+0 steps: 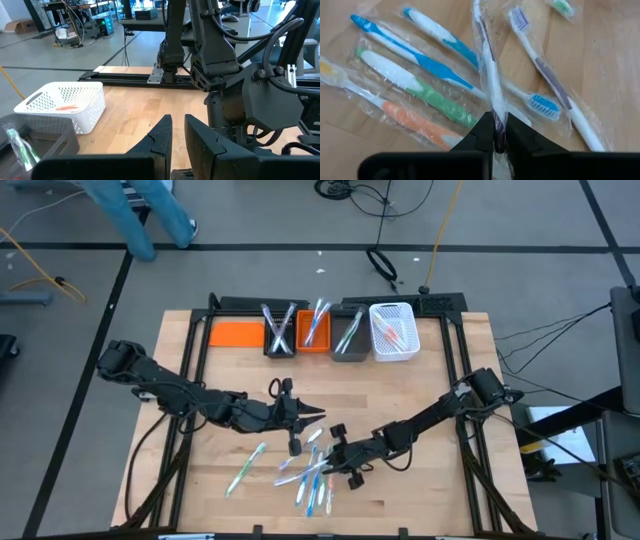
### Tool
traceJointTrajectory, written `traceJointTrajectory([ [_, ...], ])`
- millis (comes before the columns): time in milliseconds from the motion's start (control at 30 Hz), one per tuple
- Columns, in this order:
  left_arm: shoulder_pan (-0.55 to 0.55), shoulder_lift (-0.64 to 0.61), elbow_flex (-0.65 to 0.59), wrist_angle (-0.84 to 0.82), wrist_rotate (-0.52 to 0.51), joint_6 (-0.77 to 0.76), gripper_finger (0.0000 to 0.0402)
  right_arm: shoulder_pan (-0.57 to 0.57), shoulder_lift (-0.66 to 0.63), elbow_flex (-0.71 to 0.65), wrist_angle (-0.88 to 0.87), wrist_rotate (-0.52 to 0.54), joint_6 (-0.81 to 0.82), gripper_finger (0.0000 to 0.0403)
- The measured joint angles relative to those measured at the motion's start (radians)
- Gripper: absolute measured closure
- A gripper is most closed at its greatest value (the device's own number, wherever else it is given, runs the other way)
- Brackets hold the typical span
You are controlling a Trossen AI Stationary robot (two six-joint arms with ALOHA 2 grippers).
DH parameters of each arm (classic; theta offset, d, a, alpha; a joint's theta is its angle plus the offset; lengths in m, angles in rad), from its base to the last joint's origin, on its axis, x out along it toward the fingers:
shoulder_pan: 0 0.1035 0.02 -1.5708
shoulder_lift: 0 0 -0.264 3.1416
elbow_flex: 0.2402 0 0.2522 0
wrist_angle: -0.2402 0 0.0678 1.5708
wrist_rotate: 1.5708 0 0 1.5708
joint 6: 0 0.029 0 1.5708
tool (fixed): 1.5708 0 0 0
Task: Pick & Place Toothbrushes
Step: Put the violet toothbrush into the black basket
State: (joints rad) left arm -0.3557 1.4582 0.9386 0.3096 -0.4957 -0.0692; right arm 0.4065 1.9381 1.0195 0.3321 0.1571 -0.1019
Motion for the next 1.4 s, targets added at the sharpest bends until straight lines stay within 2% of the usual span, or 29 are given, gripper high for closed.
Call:
traceJointTrajectory([
  [167,0.000,0.000,0.000,0.000,0.000,0.000,0.0350,-0.002,-0.016,-0.001,-0.003,0.004,-0.004,0.0388],
  [333,0.000,0.000,0.000,0.002,0.000,0.001,0.0350,-0.013,-0.069,-0.001,-0.067,0.067,0.004,0.0388],
  [567,0.000,0.000,0.000,0.028,0.000,0.003,0.0350,-0.034,-0.183,-0.001,-0.192,0.234,0.037,0.0388],
  [800,-0.005,0.000,0.000,0.041,0.000,0.003,0.0350,-0.073,-0.321,-0.061,-0.197,0.372,0.059,0.0388],
  [933,-0.009,0.000,0.000,0.045,0.000,0.007,0.0350,-0.104,-0.414,-0.148,-0.141,0.399,0.110,0.0388],
  [1200,-0.010,0.000,0.000,0.063,0.000,0.013,0.0350,-0.126,-0.576,-0.345,0.148,0.396,0.116,0.0388],
  [1400,-0.010,0.000,0.000,0.083,0.000,0.011,0.0350,-0.125,-0.652,-0.439,0.335,0.393,0.114,0.0388],
])
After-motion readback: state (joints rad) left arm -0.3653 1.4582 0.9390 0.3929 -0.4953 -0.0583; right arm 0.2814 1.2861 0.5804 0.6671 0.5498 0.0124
